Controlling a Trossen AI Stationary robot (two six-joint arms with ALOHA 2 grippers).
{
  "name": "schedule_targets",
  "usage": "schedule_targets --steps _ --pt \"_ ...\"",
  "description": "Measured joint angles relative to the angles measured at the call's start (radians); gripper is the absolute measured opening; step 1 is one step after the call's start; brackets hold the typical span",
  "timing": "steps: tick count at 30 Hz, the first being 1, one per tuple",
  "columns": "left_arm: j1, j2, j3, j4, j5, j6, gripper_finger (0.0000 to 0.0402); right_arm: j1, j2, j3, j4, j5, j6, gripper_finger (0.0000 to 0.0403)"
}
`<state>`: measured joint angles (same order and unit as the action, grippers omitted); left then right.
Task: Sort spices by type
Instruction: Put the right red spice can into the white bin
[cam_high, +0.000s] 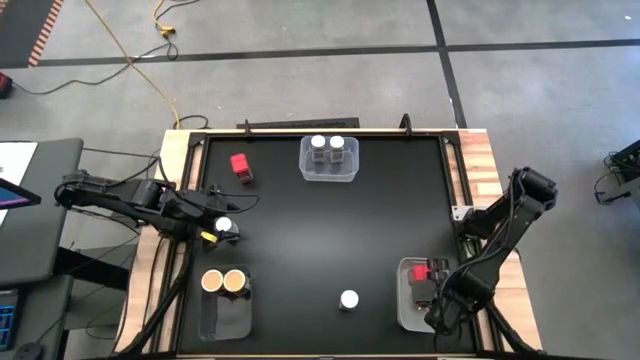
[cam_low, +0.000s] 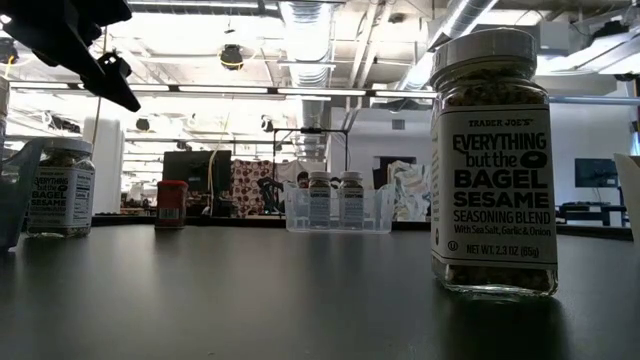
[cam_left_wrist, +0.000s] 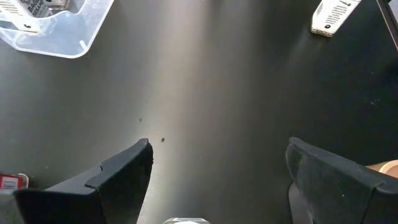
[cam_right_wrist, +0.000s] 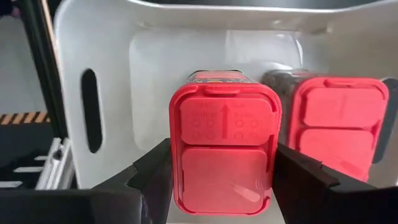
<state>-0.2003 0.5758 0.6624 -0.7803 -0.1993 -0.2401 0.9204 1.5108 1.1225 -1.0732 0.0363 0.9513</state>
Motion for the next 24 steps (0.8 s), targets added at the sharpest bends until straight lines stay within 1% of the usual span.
schedule_targets --steps 6,12,15,20,24 --pt "0.000 0.000 0.000 0.000 0.000 0.000 0.0353 -0.007 0.000 0.000 0.005 -0.011 -0.010 0.0250" --pt "0.000 0.000 0.000 0.000 0.000 0.000 0.0353 -0.013 0.000 0.000 0.058 -0.011 -0.018 0.0250" --pt "0.000 0.000 0.000 -0.001 0.000 0.001 0.0353 -0.013 0.000 -0.017 0.060 -0.011 -0.017 0.0258" --pt "0.000 0.000 0.000 -0.001 0.000 0.001 0.0353 -0.013 0.001 -0.067 0.065 -0.061 0.040 0.0265" --pt "0.000 0.000 0.000 -0.001 0.000 0.001 0.0353 -0.013 0.001 -0.066 0.072 -0.061 0.041 0.0267"
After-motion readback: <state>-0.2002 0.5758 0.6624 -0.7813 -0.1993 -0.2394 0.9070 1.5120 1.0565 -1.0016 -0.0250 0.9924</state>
